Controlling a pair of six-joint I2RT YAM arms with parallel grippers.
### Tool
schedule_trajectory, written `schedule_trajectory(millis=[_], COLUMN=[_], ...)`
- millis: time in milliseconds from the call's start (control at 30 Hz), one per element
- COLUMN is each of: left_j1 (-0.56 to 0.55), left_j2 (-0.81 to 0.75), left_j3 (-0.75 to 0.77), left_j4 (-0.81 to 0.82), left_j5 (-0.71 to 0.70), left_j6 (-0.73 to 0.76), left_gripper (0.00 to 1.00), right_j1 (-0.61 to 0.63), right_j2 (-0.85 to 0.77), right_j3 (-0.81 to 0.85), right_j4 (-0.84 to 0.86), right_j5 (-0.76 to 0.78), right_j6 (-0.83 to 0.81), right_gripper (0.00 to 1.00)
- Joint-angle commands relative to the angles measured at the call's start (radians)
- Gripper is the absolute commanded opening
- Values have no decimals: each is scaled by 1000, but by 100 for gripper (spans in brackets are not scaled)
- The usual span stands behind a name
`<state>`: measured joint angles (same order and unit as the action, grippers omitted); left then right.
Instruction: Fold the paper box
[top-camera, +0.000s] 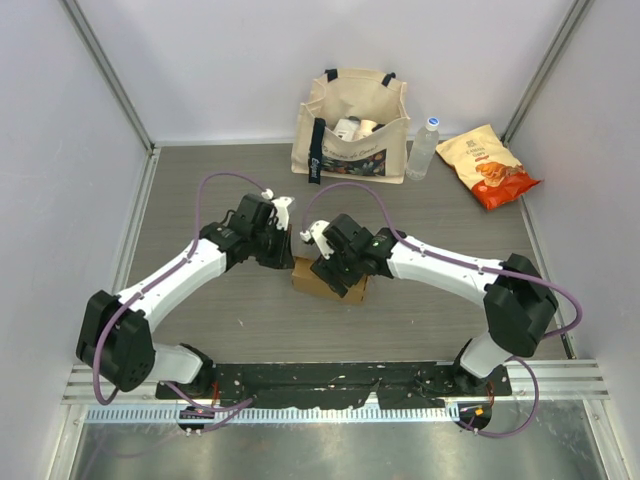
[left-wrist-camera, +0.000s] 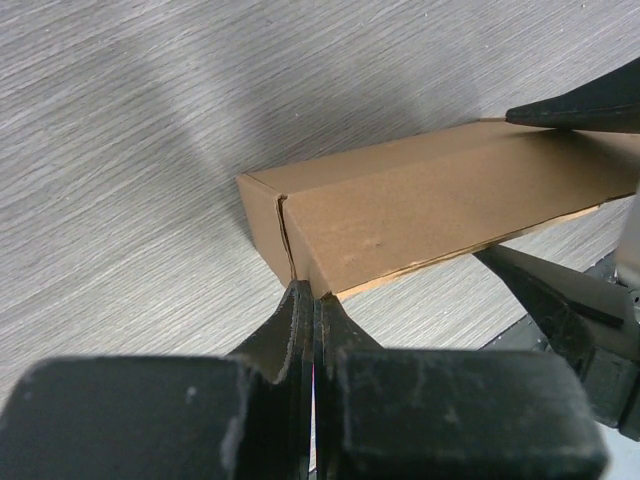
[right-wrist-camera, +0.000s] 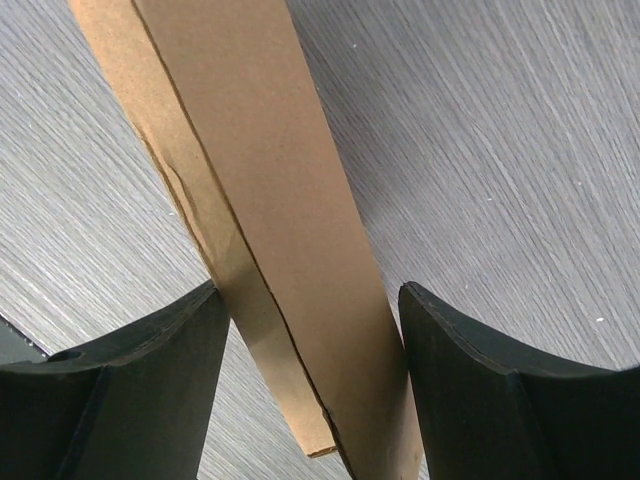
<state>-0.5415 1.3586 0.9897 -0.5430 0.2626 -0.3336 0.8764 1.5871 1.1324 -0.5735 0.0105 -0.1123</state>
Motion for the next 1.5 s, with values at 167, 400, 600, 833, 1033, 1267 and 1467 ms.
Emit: schedule_trajectory(millis=[167,400,600,833,1033,1267,1467], left_j1=[-9,-17,-26,-35,-35,-38,-46], left_j2=[-44,-39,-70,-99,-113,-130,-164], left_j3=[-23,-8,-3,-23,-28,-59,-106], left_j4=[17,6,3,-5,-6,20,70], left_j5=[-37,-28,-43,-62,-74,-77,-94], left_j6=[-8,-15,-31,-41,-38,-53,-82], left_gripper=[0,0,0,0,0,0,0], right_j1=[-10,-57,-56,-57,-56,-53,-25], right_j2=[-263,-458,-481,-460,-455,-446,-443], right_j3=[-63,-196,-267,-247,-269,-292,-292], right_j4=[98,49,97,14,29,89,142], right_j5=[118,120,146,190,227,215,223], right_j6=[252,427,465,445,444,447,502], right_gripper=[80,81,80,50,33,15,1])
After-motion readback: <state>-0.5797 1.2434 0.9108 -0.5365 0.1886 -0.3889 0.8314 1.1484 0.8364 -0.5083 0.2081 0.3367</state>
